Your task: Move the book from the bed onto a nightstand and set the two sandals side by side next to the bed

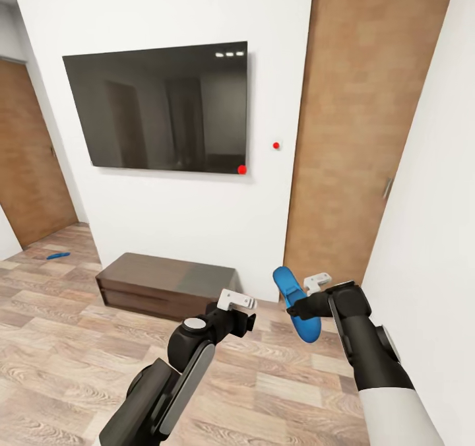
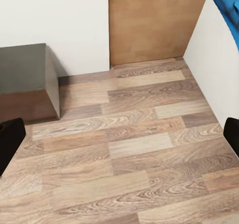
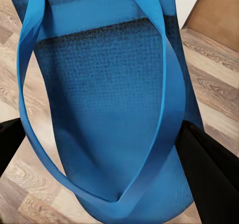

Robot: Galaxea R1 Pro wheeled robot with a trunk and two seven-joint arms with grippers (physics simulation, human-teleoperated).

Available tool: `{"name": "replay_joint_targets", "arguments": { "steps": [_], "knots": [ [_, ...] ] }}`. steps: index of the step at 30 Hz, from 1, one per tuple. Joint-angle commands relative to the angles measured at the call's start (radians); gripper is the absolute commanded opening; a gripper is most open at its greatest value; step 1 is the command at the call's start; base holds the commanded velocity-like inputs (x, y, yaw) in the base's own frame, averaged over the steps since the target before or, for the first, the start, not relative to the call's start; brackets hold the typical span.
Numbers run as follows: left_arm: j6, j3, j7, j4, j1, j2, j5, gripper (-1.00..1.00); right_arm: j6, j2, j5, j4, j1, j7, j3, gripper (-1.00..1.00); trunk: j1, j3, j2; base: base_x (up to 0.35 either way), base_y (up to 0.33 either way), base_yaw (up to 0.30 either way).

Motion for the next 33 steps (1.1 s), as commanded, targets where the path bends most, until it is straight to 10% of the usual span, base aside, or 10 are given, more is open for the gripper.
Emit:
{"name": "replay_joint_targets", "arguments": {
  "steps": [1,33],
  "knots": [
    [0.003,-0.001,0.010,-0.001,-0.001,0.000,0.010,1.00,0.002,0.001,0.009,-0.001,0.000,0.011,-0.002,-1.00,0.001,0.000,-0.001,0.342,0.000,0.070],
    [0.002,-0.003,0.009,-0.002,-0.001,0.002,0.012,1.00,0.002,0.018,0.011,0.002,0.000,0.008,-0.002,-1.00,0.001,-0.014,-0.001,0.119,0.000,0.215]
  ]
}}
